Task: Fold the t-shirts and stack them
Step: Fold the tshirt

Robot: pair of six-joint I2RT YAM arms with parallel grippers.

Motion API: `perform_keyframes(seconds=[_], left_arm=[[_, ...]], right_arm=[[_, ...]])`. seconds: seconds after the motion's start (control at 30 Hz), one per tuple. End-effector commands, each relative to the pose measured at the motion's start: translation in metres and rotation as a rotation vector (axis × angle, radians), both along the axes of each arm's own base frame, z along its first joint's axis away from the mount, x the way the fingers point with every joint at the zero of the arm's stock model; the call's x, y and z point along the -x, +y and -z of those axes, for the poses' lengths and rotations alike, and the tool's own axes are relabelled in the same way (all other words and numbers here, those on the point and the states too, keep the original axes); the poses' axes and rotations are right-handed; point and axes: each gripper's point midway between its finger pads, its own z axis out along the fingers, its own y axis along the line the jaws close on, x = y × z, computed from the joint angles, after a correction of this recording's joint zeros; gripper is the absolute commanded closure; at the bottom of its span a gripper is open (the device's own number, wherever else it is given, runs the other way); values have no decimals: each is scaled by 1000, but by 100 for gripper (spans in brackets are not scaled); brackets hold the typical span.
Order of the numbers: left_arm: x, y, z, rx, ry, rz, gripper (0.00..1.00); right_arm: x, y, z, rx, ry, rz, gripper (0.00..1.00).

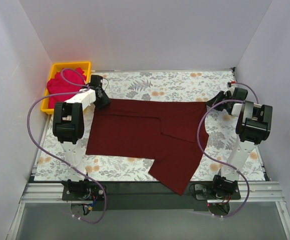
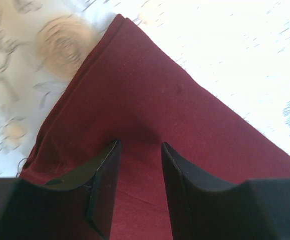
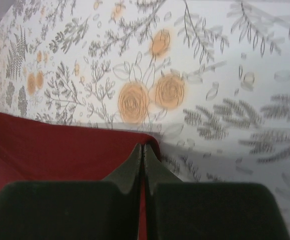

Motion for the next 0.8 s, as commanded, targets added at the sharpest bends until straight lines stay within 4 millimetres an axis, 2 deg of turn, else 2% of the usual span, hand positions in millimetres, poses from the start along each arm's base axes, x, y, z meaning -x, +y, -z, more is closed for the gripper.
perform_keyframes(seconds=[0.0, 0.1, 0.17, 0.27, 0.3, 0.33, 0.37, 0.4, 0.43, 0.47, 0.5, 0.53, 0.57, 0.6, 0.63, 0.67, 0.7, 0.73, 0.77], left_arm=[[10, -5, 34, 51, 92, -29, 62], [2, -9, 33, 73, 76, -30, 61], [-3, -9, 30, 74, 62, -30, 59], [-11, -8, 20, 65, 28, -27, 55], [-15, -8, 8, 65, 0, -24, 50], [-16, -7, 2, 60, -11, -22, 49], [-18, -6, -8, 51, -31, -14, 49], [-21, -4, -26, 44, -68, -11, 46], [-19, 1, -35, 19, -78, -21, 41], [-17, 3, -45, 7, -90, -24, 37], [-15, 5, -69, 1, -130, -28, 29], [-4, 10, -71, -20, -118, -40, 27], [4, 12, -76, -26, -120, -43, 27], [12, 14, -85, -31, -133, -49, 26], [22, 16, -107, -29, -172, -61, 26], [44, 21, -97, -45, -137, -72, 26], [56, 22, -100, -47, -138, -78, 26], [72, 25, -117, -40, -172, -93, 25], [94, 27, -102, -51, -133, -96, 25]], right_arm=[[-38, -17, -18, 50, -113, -21, 99], [-58, -23, -17, 67, -129, -36, 98], [-67, -25, -14, 74, -126, -53, 93], [-71, -27, -18, 83, -114, -62, 77], [-74, -29, -25, 89, -118, -58, 72], [-75, -30, -31, 99, -115, -52, 59], [-73, -33, -43, 121, -114, -34, 53], [-69, -34, -46, 136, -103, -18, 48], [-66, -38, -52, 154, -96, 6, 41], [-64, -44, -73, 193, -114, 47, 39], [-51, -40, -68, 198, -73, 59, 37], [-44, -40, -73, 219, -57, 80, 32], [-38, -47, -97, 273, -85, 139, 30], [-23, -40, -96, 278, -39, 147, 29], [-5, -34, -85, 286, 5, 151, 27], [6, -36, -104, 321, -17, 190, 27], [17, -27, -103, 333, -2, 187, 26], [40, -20, -86, 334, 64, 179, 25], [52, -18, -97, 356, 51, 192, 25]])
